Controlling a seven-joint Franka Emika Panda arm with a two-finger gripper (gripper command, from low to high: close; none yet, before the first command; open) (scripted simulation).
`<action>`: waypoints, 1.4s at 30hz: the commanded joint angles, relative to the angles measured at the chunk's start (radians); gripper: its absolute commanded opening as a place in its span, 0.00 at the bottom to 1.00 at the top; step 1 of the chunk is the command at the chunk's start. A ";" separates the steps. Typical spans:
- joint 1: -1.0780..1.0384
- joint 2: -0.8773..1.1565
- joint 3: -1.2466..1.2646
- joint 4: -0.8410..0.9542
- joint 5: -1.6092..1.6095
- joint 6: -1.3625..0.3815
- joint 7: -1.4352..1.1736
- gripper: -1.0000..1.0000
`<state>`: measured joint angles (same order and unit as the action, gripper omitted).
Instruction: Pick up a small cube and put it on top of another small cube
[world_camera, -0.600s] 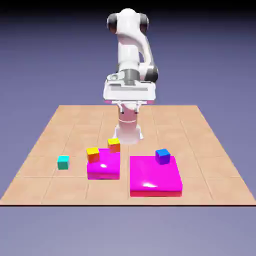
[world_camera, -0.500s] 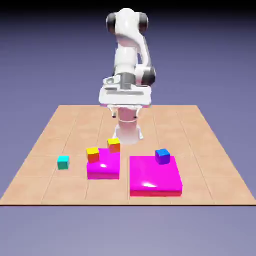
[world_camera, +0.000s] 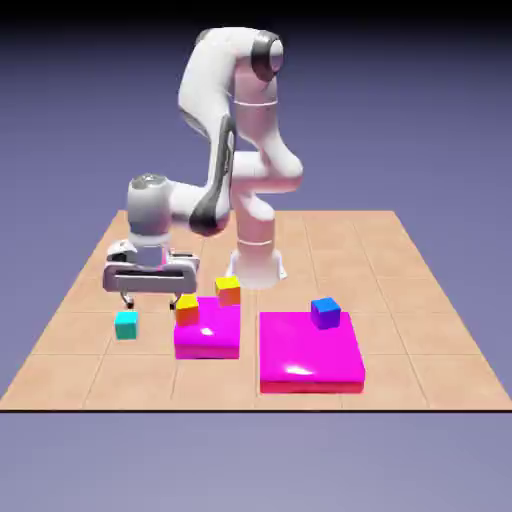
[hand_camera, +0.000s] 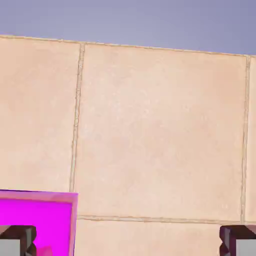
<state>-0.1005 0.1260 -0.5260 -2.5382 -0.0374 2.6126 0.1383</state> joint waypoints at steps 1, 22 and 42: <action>-0.005 0.036 -0.027 0.014 -0.002 -0.022 -0.031 0.50; -0.015 0.113 -0.095 0.053 -0.020 -0.122 -0.092 0.00; 0.086 -0.226 0.110 -0.103 -0.163 -0.312 0.367 1.00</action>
<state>-0.0150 -0.0998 -0.4164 -2.6411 -0.1999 2.3010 0.5057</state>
